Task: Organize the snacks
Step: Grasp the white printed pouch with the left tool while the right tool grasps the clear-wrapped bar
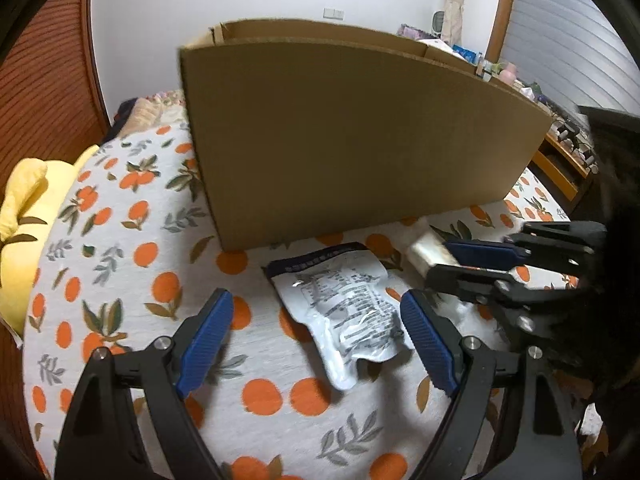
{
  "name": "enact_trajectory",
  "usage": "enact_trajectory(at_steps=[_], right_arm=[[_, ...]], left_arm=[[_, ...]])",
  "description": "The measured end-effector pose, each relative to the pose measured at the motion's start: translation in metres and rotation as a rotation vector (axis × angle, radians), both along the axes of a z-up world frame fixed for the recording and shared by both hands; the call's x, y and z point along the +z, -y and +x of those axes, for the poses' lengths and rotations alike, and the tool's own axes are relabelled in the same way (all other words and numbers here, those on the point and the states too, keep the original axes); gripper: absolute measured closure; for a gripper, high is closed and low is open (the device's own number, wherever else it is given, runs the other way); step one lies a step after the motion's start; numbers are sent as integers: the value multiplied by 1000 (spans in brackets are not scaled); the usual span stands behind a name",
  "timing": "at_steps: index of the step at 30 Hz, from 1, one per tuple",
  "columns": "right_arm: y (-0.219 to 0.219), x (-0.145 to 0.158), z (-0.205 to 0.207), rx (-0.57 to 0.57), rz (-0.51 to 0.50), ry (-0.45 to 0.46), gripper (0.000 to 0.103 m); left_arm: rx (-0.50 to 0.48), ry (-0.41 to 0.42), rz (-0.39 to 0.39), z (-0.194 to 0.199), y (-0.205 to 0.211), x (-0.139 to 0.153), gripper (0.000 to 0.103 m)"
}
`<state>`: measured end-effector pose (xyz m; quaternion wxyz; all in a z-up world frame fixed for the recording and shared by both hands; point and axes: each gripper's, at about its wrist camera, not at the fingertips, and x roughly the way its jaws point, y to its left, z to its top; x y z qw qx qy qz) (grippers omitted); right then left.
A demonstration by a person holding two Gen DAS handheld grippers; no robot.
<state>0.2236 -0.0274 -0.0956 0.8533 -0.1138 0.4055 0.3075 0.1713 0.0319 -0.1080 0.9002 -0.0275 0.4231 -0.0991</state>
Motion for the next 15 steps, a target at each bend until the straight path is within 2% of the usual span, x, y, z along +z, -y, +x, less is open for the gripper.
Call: enact_trajectory(at_steps=[7, 13, 15], right_arm=[[17, 8, -22, -21, 26, 38, 83], [36, 12, -39, -50, 105, 34, 83], [42, 14, -45, -56, 119, 38, 83]], left_arm=[[12, -42, 3, 10, 10, -7, 17], [-8, -24, 112, 11, 30, -13, 17], [-16, -25, 121, 10, 34, -14, 17]])
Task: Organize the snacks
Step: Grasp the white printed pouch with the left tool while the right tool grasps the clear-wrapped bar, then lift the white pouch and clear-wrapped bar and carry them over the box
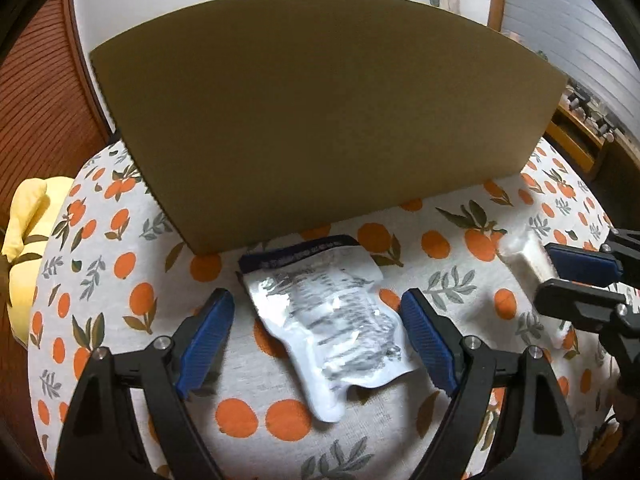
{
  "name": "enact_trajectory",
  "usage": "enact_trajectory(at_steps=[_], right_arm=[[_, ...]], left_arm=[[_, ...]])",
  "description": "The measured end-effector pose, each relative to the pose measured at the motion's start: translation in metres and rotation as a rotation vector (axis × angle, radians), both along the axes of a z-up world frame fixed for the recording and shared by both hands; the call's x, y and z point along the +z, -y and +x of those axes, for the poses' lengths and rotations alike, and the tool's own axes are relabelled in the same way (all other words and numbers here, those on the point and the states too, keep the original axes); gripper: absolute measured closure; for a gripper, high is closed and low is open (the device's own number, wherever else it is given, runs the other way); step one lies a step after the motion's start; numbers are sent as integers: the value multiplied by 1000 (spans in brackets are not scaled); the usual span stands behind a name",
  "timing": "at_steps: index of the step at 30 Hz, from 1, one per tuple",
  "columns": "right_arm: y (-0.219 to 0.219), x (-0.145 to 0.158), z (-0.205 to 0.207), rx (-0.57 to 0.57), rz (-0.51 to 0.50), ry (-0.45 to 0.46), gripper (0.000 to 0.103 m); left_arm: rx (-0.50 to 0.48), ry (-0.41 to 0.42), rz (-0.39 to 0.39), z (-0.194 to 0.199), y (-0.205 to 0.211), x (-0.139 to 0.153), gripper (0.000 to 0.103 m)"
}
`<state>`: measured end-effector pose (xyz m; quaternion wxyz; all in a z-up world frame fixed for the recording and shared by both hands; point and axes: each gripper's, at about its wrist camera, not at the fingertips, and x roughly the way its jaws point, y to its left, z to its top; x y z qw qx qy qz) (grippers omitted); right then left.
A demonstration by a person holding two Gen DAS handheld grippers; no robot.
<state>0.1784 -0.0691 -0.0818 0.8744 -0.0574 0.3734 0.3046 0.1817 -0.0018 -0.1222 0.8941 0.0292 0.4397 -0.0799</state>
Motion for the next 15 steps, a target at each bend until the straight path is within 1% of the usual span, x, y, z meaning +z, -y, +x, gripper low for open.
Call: enact_trajectory(at_steps=[3, 4, 5, 7, 13, 15], right_arm=[[7, 0, -7, -9, -3, 13, 83], [9, -1, -9, -13, -6, 16, 83], [12, 0, -10, -16, -6, 16, 83], [15, -2, -11, -23, -1, 13, 83], [20, -4, -14, -32, 9, 3, 83], [20, -4, -14, -31, 9, 2, 83]], left_arm=[[-8, 2, -3, -2, 3, -1, 19], [-11, 4, -3, -3, 1, 1, 24], [-18, 10, -4, -5, 1, 2, 31], [-20, 17, -9, -10, 0, 3, 39], [-42, 25, -13, -23, -9, 6, 44], [-50, 27, -29, -28, -12, 7, 45]])
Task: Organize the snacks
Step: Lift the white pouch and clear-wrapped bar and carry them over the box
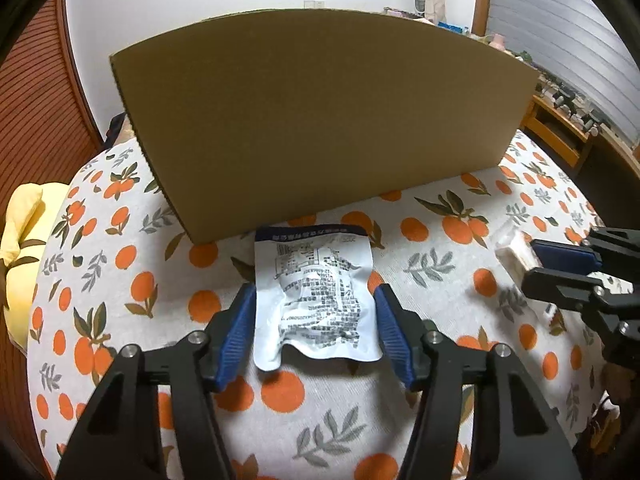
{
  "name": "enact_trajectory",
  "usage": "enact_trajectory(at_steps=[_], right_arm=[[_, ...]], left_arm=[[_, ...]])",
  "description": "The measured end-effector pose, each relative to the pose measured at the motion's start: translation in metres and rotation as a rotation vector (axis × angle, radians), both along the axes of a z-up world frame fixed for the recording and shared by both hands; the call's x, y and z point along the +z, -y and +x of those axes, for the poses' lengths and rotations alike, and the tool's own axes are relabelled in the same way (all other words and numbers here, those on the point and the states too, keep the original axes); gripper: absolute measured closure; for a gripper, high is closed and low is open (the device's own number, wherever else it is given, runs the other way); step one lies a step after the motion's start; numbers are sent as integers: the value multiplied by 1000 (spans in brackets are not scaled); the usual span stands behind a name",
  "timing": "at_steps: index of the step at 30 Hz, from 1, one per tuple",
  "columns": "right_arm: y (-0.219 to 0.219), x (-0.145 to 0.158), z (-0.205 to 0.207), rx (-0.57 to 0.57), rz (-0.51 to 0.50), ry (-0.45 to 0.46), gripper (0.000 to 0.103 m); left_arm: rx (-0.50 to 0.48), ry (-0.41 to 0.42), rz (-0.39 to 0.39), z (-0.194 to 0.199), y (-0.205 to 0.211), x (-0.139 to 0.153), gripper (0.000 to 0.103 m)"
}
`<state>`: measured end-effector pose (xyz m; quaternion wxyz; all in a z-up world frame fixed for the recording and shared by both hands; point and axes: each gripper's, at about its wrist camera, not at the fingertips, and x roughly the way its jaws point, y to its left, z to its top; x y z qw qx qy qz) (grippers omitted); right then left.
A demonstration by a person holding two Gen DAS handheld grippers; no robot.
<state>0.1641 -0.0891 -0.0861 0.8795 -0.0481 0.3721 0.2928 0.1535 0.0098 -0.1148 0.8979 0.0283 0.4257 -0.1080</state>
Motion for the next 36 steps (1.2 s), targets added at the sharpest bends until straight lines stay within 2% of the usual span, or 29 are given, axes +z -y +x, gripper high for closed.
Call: enact_trajectory(at_steps=[13, 27, 36], right_arm=[[2, 0, -5, -4, -5, 18, 83], [16, 19, -8, -27, 23, 64, 83], [21, 42, -8, -37, 35, 119, 83]], left_arm=[[-38, 28, -60, -26, 1, 14, 46], [-85, 117, -79, -35, 15, 60, 46], [-96, 181, -80, -30, 19, 92, 46]])
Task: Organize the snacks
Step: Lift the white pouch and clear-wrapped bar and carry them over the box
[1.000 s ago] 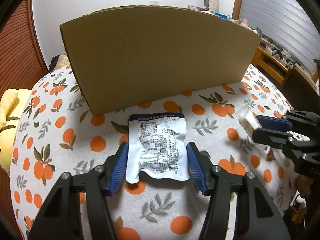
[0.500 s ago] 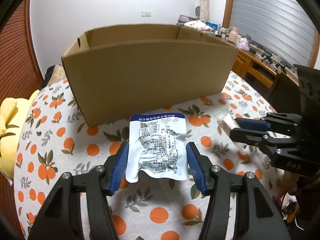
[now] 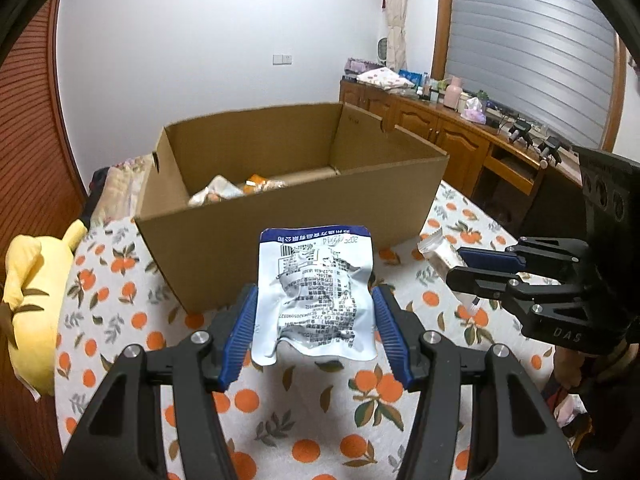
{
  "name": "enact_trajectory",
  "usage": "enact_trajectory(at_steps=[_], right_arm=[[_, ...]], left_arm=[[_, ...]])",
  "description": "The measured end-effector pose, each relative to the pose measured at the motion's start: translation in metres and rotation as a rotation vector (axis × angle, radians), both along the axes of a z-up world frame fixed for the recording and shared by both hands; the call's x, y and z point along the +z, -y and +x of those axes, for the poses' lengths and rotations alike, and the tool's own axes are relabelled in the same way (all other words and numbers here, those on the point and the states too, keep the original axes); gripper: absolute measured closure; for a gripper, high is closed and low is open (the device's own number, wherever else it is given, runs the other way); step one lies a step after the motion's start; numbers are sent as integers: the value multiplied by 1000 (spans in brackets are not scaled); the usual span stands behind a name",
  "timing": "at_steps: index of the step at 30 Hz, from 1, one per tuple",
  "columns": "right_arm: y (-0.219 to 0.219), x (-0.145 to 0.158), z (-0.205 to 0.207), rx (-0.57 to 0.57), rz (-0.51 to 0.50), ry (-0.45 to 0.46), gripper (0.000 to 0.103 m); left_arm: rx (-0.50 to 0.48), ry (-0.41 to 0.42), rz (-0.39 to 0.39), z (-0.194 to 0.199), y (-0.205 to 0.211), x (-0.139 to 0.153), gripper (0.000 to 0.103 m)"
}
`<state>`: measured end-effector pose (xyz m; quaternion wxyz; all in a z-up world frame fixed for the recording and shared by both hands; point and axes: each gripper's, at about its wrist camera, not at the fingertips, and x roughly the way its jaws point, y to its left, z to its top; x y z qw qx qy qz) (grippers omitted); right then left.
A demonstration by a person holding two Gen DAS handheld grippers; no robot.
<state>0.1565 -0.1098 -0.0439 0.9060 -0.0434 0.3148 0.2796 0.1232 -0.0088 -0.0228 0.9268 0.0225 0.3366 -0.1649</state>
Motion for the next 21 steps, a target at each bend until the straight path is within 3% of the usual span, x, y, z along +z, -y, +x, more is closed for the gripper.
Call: enact_trajectory(at_steps=[21], right_arm=[[-8, 47, 26, -6, -41, 101, 83]], left_arm=[[38, 81, -8, 27, -14, 44, 46]])
